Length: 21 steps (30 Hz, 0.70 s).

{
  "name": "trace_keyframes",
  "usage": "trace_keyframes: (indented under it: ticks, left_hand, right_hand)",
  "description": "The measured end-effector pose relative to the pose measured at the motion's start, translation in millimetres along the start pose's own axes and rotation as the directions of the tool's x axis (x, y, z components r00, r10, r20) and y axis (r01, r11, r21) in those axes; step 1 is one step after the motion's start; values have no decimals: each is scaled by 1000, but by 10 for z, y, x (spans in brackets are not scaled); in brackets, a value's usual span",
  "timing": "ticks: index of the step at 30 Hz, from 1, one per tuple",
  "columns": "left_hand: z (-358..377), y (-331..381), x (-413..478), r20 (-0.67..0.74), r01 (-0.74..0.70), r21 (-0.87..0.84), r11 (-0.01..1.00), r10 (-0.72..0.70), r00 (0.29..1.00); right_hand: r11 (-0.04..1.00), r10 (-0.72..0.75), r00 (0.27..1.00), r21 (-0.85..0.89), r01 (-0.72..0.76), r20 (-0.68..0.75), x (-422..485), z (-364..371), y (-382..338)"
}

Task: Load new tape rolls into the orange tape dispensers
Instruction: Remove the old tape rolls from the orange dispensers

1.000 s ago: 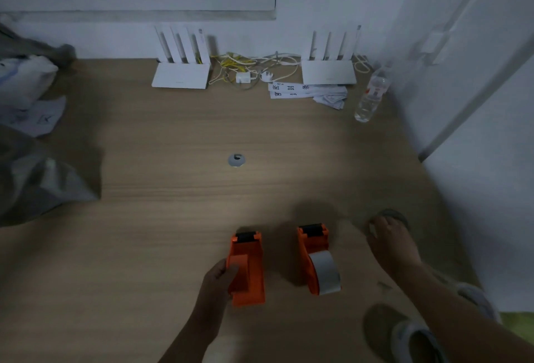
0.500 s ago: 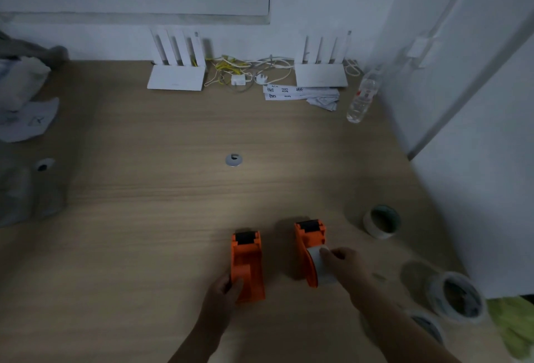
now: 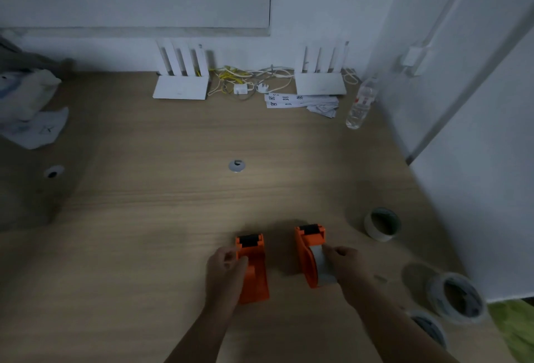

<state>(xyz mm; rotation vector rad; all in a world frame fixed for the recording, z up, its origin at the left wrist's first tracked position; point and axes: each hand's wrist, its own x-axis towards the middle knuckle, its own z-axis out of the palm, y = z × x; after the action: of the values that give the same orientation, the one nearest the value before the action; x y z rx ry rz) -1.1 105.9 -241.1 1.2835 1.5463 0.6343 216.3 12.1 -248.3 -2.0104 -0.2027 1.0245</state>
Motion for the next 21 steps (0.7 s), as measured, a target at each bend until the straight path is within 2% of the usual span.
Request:
trace_keyframes:
  ticks: [3, 6, 8, 10, 12, 16, 21]
  left_hand:
    - [144, 184, -28, 154, -22, -31, 999, 27, 988]
    - [281, 353, -117, 348, 78, -77, 994, -46, 936]
    - [329, 448, -199, 420, 104, -75, 992, -63, 905]
    - [339, 506, -252, 450, 82, -89, 993, -34, 893]
    - [320, 536, -271, 477, 15, -140, 990, 54, 877]
    - [234, 576, -258, 440, -83, -209, 974, 169, 882]
    - [118, 602, -254, 392, -5, -287, 958, 122, 912]
  right_hand:
    - [994, -27, 1000, 103, 26, 6, -97, 94, -55]
    - [981, -106, 994, 168, 101, 22, -219, 192, -142]
    - [968, -165, 985, 199, 151, 53, -337, 274, -217]
    - [952, -235, 970, 218, 216, 66, -429, 361, -269]
    - [938, -281, 959, 226, 263, 49, -494, 441, -322]
    - [933, -297, 955, 220, 285, 24, -617, 560, -467]
    - [926, -348, 937, 167, 340, 24, -706, 577, -566]
